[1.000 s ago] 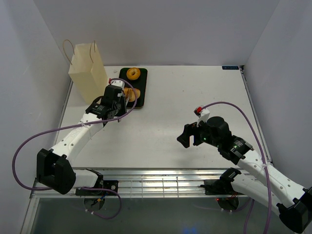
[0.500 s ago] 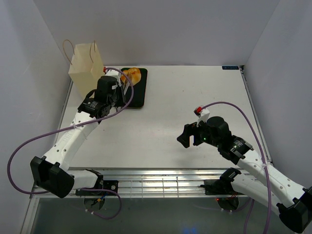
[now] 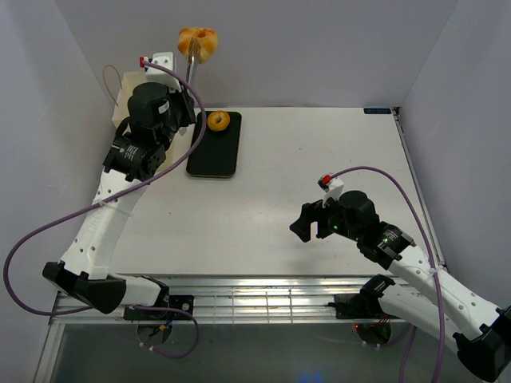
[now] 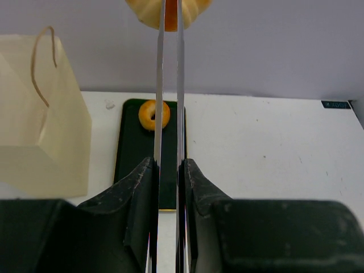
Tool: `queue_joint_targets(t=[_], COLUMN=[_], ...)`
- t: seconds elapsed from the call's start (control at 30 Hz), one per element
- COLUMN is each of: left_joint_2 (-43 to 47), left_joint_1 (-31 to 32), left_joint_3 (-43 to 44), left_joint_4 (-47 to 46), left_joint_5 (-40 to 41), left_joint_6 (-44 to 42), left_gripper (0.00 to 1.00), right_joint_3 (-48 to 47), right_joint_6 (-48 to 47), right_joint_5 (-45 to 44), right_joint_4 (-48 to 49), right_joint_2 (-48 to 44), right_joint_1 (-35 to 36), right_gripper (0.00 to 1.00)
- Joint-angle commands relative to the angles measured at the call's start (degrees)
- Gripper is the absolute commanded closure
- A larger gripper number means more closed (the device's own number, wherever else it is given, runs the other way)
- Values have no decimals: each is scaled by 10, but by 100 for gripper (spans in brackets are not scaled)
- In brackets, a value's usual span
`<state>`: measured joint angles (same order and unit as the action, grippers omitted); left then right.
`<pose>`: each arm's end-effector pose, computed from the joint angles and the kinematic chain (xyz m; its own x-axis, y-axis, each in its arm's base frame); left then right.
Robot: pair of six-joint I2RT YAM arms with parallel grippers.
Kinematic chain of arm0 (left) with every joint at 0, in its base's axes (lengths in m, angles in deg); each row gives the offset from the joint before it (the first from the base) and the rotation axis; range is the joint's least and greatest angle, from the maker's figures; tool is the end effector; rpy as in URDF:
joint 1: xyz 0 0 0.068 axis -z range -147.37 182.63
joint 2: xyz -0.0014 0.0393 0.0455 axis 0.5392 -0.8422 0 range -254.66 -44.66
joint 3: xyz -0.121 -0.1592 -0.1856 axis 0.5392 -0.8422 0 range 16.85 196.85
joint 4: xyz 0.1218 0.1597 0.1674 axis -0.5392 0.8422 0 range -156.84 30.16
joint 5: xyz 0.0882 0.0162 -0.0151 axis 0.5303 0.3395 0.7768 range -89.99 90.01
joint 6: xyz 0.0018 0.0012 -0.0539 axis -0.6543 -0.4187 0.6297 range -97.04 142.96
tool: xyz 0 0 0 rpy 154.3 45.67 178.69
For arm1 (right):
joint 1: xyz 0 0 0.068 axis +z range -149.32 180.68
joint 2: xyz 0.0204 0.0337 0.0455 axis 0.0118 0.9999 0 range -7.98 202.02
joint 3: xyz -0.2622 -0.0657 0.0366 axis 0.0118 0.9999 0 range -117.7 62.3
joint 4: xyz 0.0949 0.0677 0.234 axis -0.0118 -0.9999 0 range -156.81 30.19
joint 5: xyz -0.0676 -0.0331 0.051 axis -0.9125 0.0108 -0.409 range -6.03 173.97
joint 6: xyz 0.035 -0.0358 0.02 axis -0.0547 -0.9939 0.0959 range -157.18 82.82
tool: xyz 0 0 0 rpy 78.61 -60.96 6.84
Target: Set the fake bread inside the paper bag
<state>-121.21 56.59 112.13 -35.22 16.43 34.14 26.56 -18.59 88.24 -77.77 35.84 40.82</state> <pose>0.2570 -0.1032 0.4817 -0.2266 -0.1027 -0.9685 0.0955 0.9873 -0.1271 0.1350 0.1174 0.2732 -0.5392 -0.0389 -0.8413 -0.5509 0.7718 0.3174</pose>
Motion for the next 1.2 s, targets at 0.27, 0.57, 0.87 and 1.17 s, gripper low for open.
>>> queue_joint_targets(t=[0.27,0.57,0.87,1.17], left_joint_2=[-8,3,35,62], left_joint_1=[-123,-197,-210,-211], left_joint_3=[27,-2,-67,-122], left_joint_4=[-54,-52,-55,-45], left_joint_5=[35,-10,-17,-25], left_joint_6=[-22,-10,-5,-1], left_gripper=[100,100,100,100], right_joint_3=[-3,-1,-2,-2], right_joint_6=[-13,-14,-17,-20], right_joint_5=[-7,-6,-6,-3], right_joint_4=[8,9,10,12], right_joint_2=[-12,-5,1,6], right_joint_1=[-3,-3,-6,-7], right_gripper=[10,10,10,10])
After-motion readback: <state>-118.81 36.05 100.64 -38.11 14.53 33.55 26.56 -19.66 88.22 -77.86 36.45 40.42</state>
